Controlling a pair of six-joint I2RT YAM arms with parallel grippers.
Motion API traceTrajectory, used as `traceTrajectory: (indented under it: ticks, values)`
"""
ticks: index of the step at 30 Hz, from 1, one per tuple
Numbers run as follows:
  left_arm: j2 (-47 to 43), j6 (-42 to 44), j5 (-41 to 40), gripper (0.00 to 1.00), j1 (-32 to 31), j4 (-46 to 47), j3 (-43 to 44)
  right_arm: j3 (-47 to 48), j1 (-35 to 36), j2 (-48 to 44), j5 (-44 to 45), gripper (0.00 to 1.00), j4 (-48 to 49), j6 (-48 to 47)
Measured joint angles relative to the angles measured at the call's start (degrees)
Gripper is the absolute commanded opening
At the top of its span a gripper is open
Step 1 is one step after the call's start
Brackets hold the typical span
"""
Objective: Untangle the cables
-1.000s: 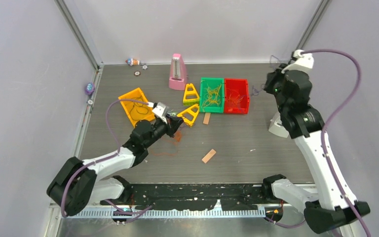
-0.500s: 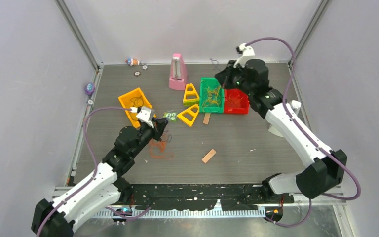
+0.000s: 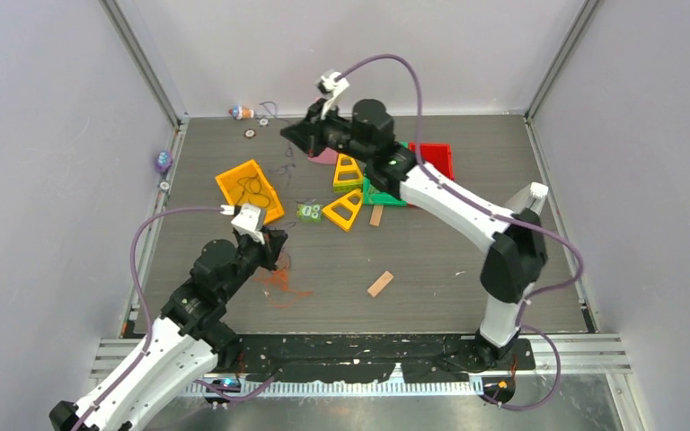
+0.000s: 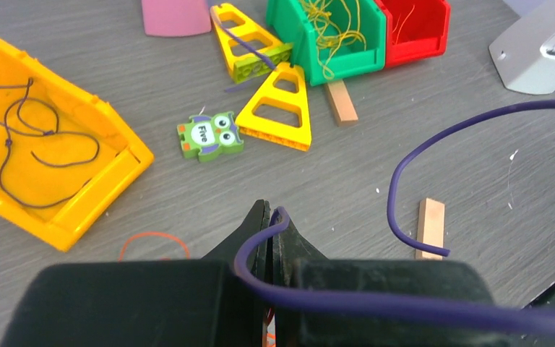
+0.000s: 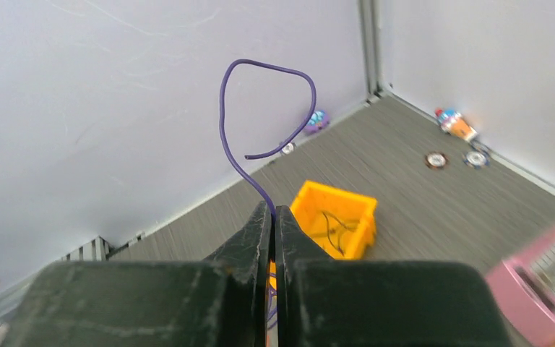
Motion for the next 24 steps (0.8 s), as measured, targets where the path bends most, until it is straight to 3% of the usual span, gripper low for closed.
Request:
traceTrajectory:
  ticks: [7, 14, 24]
  values:
    - [-4.94, -1.03, -0.57, 0.00, 0.00, -6.91, 0.20, 14.93, 4.31, 19.02, 0.24, 0.05, 9.81, 1.44]
    - [-7.56, -2.03, -0.52, 0.00, 0.00, -11.87, 1.07, 35.50, 5.62, 39.69, 2.60, 0.08, 12.59, 2.73]
    - [-9.81, -2.60, -0.11, 0.00, 0.00, -14.08, 2.84, 35.41, 5.57, 43.74, 6.64, 0.07, 13.68, -0.46]
